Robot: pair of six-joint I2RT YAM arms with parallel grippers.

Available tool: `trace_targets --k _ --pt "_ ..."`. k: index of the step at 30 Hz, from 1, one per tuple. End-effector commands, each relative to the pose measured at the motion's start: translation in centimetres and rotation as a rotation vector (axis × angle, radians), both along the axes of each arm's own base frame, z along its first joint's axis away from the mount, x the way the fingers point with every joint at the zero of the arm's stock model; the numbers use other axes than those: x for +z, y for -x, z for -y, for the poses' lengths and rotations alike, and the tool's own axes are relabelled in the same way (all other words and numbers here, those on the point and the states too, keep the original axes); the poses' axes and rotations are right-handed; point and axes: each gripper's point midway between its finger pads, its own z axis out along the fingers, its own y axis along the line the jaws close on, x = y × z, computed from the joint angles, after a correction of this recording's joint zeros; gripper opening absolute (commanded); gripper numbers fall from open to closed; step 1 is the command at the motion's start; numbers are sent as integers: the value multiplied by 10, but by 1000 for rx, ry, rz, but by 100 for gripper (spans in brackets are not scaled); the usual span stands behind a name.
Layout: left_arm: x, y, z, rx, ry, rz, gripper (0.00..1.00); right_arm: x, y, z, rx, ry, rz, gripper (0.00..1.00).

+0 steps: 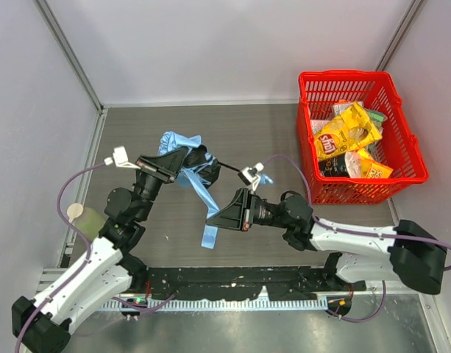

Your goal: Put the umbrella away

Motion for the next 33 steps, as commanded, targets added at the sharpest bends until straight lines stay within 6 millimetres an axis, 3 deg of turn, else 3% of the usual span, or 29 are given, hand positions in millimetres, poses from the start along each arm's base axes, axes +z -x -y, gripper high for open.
trace_targets --k 1,3,4,5,6,7,8,9,10,11,12,14,17,19,21,22,23,26,33 --pt "57 11 -17 59 18 138 0 44 22 27 152 -186 -32 1" --pt "58 13 -18 64 -2 143 0 20 7 17 67 -66 6 3" --pt "56 14 -18 67 -24 134 0 -8 -4 6 33 93 -43 3" --pt "55 14 -18 68 -49 130 0 -2 -18 4 -73 147 89 3" --pt "54 14 -18 70 -75 123 0 -45 -27 4 -115 360 79 4" --pt "51 13 -16 69 -113 107 0 -38 -48 8 -246 431 195 5" --pt "52 13 -15 68 -143 99 0 -68 -63 19 -320 601 255 6" --pt "50 13 -14 63 -176 89 0 -54 -69 22 -352 623 305 5" --pt "47 12 -12 58 -215 79 0 -67 -75 32 -374 722 351 1" --pt "45 12 -11 55 -252 67 0 -48 -78 32 -387 707 391 1" --pt "40 11 -9 49 -293 56 0 -47 -77 35 -375 738 430 1" --pt "36 12 -10 52 -364 43 0 -24 -73 36 -357 712 466 1" --pt "28 14 -16 74 -430 47 0 3 -76 44 -383 687 433 1" --pt "29 18 -20 84 -444 74 0 7 -82 50 -375 688 369 1" --pt "30 22 -21 86 -473 99 0 6 -81 53 -301 663 290 1" --pt "30 23 -21 84 -494 109 0 3 -90 59 -311 667 259 1" --pt "31 26 -22 82 -515 122 0 1 -85 58 -254 657 241 1" --pt "37 32 -21 66 -565 166 0 -15 -95 68 -201 698 183 0" --pt "30 46 -8 -26 -622 226 0 -42 -85 76 -38 813 258 1"
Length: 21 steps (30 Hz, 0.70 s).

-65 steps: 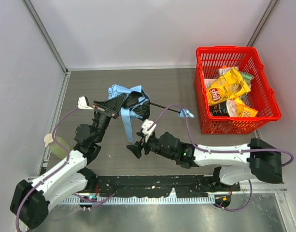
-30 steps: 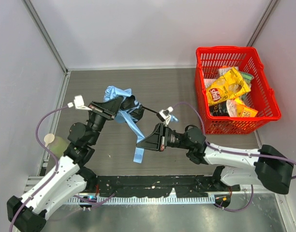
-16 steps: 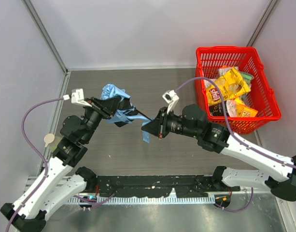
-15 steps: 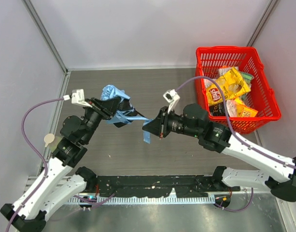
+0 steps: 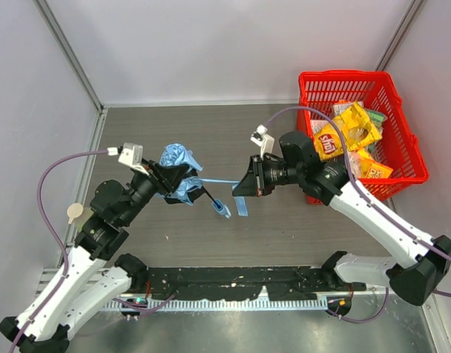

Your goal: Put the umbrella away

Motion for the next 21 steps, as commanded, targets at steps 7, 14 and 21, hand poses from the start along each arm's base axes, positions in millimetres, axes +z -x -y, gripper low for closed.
trace_targets --k 7,14,21 --pt "48 24 0 -89 -22 226 0 -13 78 -1 492 -187 -169 1" --pt "52 7 4 -49 69 134 0 -47 35 -2 266 -27 -33 24" --pt "37 -12 9 -11 -14 -58 0 -49 -15 2 17 332 302 60"
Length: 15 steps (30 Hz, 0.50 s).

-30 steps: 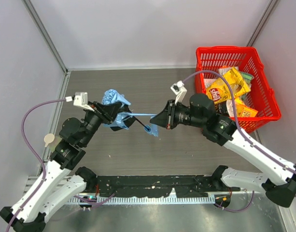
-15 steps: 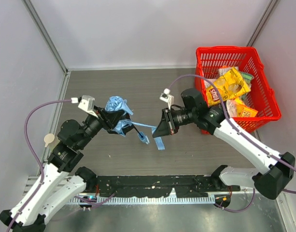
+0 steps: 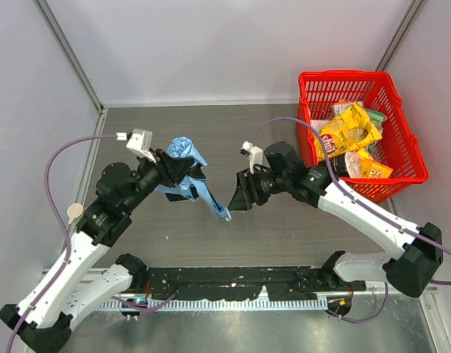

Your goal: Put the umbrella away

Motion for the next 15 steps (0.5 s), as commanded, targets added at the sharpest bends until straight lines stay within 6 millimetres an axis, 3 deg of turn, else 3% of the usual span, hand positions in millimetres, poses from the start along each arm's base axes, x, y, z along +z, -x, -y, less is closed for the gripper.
trace_targets --k 1,3,9,10,13,15 --pt "31 -7 -8 65 20 -26 0 31 -38 3 -141 198 406 60" --pt "22 -12 -16 117 -14 -76 0 50 -55 5 -259 247 573 63" --pt "-4 -25 -32 245 -99 -208 0 102 -51 -24 -362 89 734 71" --pt "-7 -27 -35 269 -97 -222 0 105 -44 -35 -360 69 749 71" --pt "-15 -31 -40 316 -97 -253 0 108 -52 -51 -482 98 787 71" --pt "-24 -36 -43 346 -128 -292 0 112 -54 -74 -496 98 779 71"
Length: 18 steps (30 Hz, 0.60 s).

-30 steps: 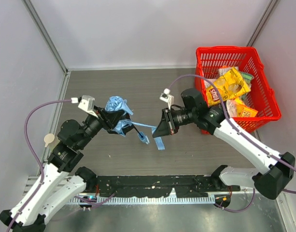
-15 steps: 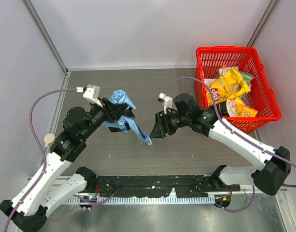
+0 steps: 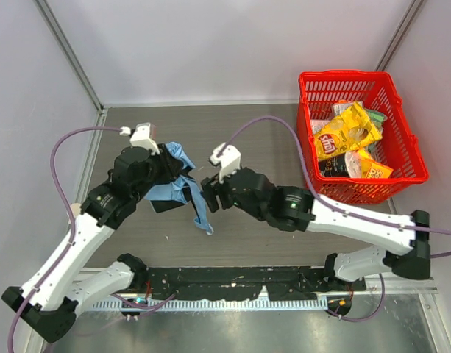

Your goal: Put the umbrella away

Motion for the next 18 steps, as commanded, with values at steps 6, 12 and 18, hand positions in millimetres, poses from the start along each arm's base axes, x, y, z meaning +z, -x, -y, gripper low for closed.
trace_targets --k 6,12,18 --pt "14 -13 -12 111 -4 -2 0 39 -14 -64 -50 -135 63 70" --pt "15 -12 -14 120 2 -5 0 14 -31 -67 -159 -37 95 59" --pt "13 -10 -13 108 -6 -14 0 -12 -46 -57 -259 95 128 39"
